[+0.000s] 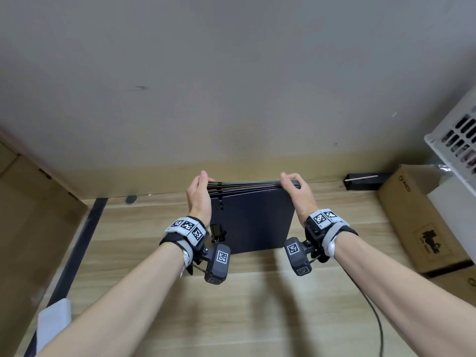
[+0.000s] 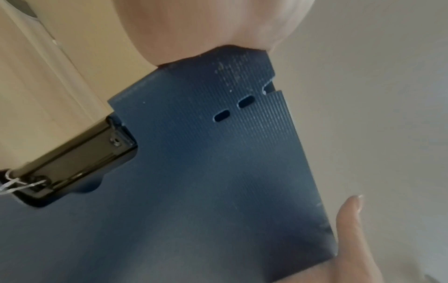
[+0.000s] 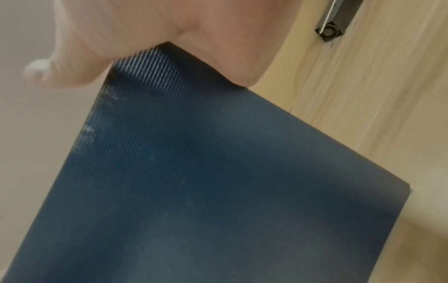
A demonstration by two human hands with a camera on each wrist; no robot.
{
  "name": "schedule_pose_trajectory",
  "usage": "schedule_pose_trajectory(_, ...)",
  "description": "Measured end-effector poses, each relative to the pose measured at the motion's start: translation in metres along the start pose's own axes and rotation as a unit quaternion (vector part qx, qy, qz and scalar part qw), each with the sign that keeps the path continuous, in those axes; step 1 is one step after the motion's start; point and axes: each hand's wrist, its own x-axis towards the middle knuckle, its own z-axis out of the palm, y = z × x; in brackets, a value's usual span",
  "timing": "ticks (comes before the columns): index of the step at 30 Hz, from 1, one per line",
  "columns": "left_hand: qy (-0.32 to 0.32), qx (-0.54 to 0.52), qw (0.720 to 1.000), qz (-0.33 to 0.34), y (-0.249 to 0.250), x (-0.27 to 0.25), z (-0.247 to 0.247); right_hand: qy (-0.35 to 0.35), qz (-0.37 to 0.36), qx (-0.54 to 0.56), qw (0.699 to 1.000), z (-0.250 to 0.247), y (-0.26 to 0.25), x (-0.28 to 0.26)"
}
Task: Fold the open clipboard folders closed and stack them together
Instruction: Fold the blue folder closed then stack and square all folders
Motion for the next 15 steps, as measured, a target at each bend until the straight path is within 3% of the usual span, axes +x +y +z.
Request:
schedule_pose_trajectory(3, 0.018, 0.002, 1.000, 0.009, -0.005, -0.004, 0.000, 0.039, 0.016, 0.071, 0.997, 0.009, -0.001, 0.009)
schedule_pose_trajectory(6, 0.039, -0.007, 0.999, 0.017, -0.007, -0.004, 0.004, 0.050, -0.008, 0.063, 0.997, 0.010, -0.006, 0.006)
schedule_pose_trajectory(10, 0.043, 0.004, 0.998, 0.054, -0.002, -0.003, 0.005, 0.008, -0.003, 0.073, 0.997, 0.000, -0.009, 0.001)
schedule_pose_trajectory(15, 0.044, 0.004, 0.998, 0.043, -0.004, -0.003, 0.005, -0.079, 0.019, -0.037, 0.996, -0.019, 0.023, -0.017)
